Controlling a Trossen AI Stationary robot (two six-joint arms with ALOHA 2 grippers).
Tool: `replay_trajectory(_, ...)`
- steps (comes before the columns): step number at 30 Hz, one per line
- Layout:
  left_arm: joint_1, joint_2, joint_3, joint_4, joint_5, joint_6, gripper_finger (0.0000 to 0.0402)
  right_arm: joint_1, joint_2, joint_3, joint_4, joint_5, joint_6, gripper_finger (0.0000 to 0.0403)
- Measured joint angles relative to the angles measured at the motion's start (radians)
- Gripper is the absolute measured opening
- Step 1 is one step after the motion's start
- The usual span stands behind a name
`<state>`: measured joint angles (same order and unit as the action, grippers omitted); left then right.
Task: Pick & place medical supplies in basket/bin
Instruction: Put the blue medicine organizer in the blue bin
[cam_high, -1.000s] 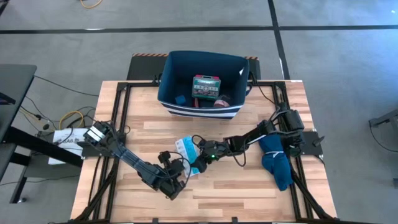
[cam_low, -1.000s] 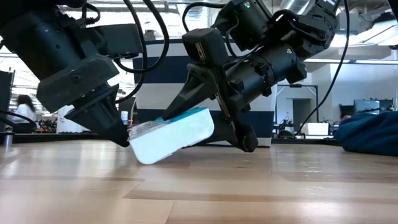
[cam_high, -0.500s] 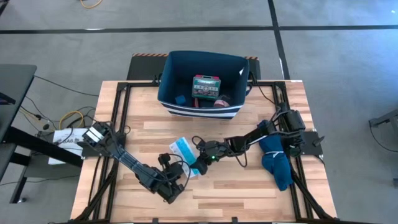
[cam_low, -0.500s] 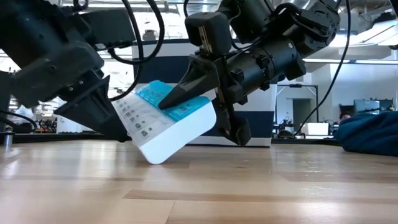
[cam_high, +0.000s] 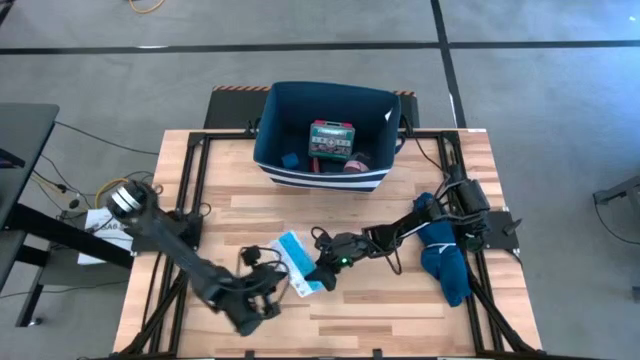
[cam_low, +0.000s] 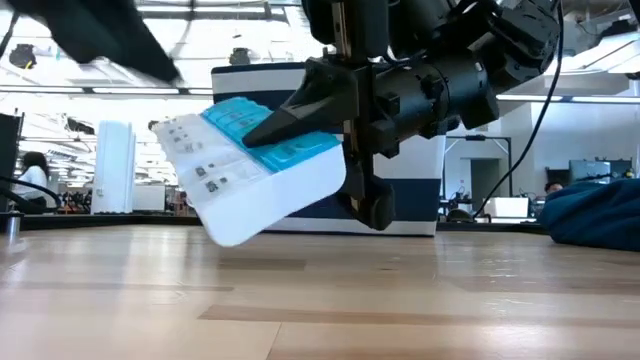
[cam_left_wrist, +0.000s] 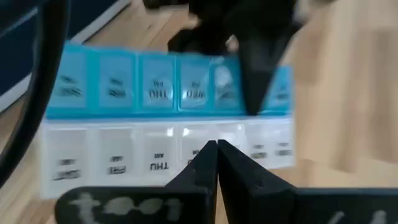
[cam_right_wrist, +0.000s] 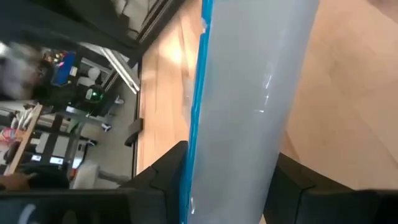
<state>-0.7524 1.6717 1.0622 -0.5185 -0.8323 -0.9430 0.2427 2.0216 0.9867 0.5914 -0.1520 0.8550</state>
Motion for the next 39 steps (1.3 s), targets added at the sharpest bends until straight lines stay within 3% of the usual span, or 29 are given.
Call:
replay_trajectory(7,-0.084,-0.198,0.0,-0.01,-0.023,0.018,0.0,0.022,0.0,0.0,0.111,0.019,-0.027,0.0144)
replay_trajectory(15,-0.157,-0.335,0.0,0.007,-0.17,0.128,0.0,0.029,-0.002,0.013,0.51,-0.012,-0.07,0.0144)
replay_trajectory(19,-0.194,-0.382,0.0,0.019,-0.213,0.14,0.0,0.005,-0.002,0.075,0.686,-0.06,-0.078,0.0144)
replay_trajectory(23,-0.218,-0.401,-0.001,0.013,-0.234,0.182,0.0,0.002,-0.009,0.203,0.673,-0.149,-0.063,0.0144)
replay_trajectory(27,-0.218,-0.401,-0.001,0.008,-0.254,0.192,0.0,-0.031,-0.067,0.343,0.471,-0.259,-0.144,0.0144)
replay_trajectory(31,-0.217,-0.401,-0.001,-0.001,-0.255,0.2,0.0,-0.091,-0.175,0.493,0.002,-0.232,-0.353,0.0144)
replay_trajectory(35,-0.218,-0.401,-0.001,-0.038,-0.258,0.199,0.0,-0.155,-0.269,0.686,-0.519,-0.033,-0.614,0.0145)
replay_trajectory(39,-0.213,-0.401,-0.002,-0.072,-0.273,0.176,0.0,-0.222,-0.345,0.833,-0.878,0.392,-0.735,0.0145)
